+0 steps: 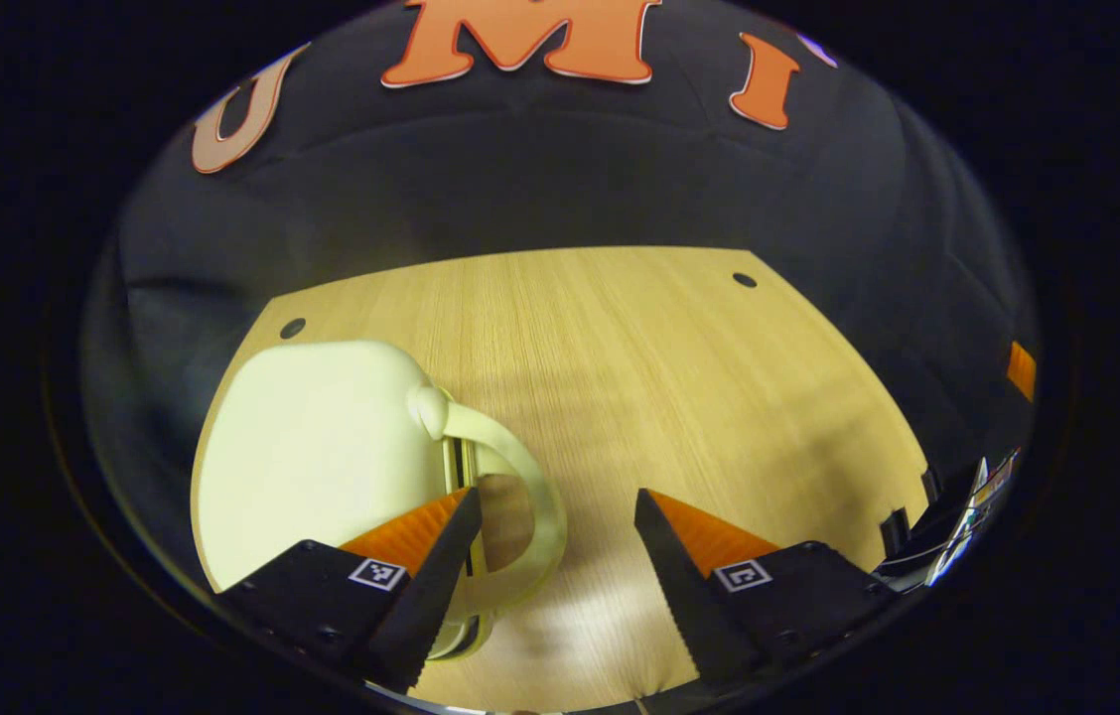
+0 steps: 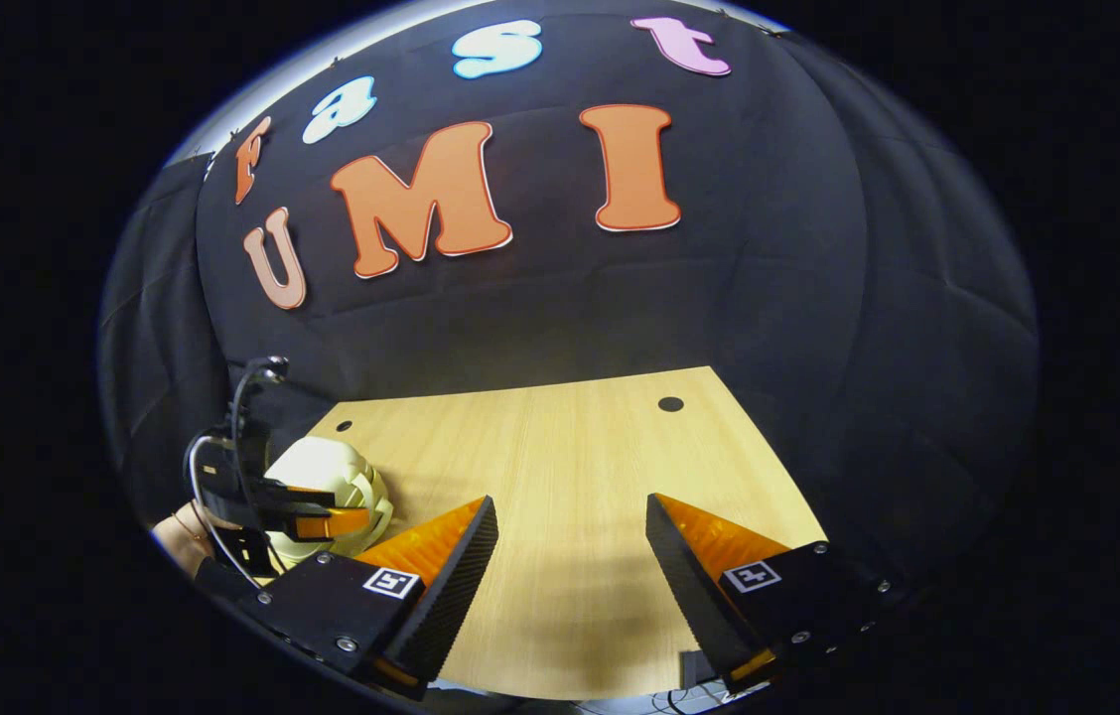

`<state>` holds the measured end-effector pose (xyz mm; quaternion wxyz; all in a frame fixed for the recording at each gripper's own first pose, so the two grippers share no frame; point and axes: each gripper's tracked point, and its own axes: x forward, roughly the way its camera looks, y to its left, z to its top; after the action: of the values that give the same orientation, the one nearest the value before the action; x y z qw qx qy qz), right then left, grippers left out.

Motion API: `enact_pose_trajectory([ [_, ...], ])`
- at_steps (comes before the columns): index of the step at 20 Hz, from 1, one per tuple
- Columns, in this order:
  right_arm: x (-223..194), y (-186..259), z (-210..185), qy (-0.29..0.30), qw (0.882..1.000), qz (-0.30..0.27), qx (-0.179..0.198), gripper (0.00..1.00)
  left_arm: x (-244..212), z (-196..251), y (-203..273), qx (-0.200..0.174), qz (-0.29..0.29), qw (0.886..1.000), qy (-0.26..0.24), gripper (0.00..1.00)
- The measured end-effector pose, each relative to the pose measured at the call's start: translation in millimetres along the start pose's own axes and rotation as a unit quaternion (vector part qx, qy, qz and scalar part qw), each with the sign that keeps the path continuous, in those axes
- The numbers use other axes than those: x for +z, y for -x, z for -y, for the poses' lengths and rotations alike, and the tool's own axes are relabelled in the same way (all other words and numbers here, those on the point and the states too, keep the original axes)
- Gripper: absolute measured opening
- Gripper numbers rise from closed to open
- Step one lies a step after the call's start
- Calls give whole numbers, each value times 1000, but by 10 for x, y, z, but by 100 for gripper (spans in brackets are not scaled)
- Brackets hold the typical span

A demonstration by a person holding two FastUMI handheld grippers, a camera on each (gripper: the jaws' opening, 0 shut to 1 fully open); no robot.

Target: First open the suitcase, pack the skin care products into it, and then close the suitcase.

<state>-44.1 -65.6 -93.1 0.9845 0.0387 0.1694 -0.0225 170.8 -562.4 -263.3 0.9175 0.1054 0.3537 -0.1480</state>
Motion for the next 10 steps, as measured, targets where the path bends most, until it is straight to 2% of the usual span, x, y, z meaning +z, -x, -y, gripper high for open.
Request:
enact_pose_trajectory([
  [1, 22, -6, -70, 0, 1000, 2, 4, 96, -8, -316, 327, 7, 22, 1000, 3, 96],
  [5, 165, 2, -290, 19, 999, 30, 2, 96, 749, -235, 599, 30, 122, 992, 10, 97],
  [6, 215, 33, -344, 24, 999, 40, 4, 96, 473, 24, 302, 38, 148, 988, 12, 97],
  [7, 262, 72, -400, 25, 998, 49, 5, 95, 804, -93, 455, 43, 175, 984, 12, 97],
  [8, 299, 103, -434, 26, 998, 59, 7, 96, 1016, -20, 577, 45, 202, 978, 13, 97],
  [10, 371, 145, -501, 28, 996, 82, 8, 96, 1163, -143, 670, 84, 246, 966, 21, 96],
])
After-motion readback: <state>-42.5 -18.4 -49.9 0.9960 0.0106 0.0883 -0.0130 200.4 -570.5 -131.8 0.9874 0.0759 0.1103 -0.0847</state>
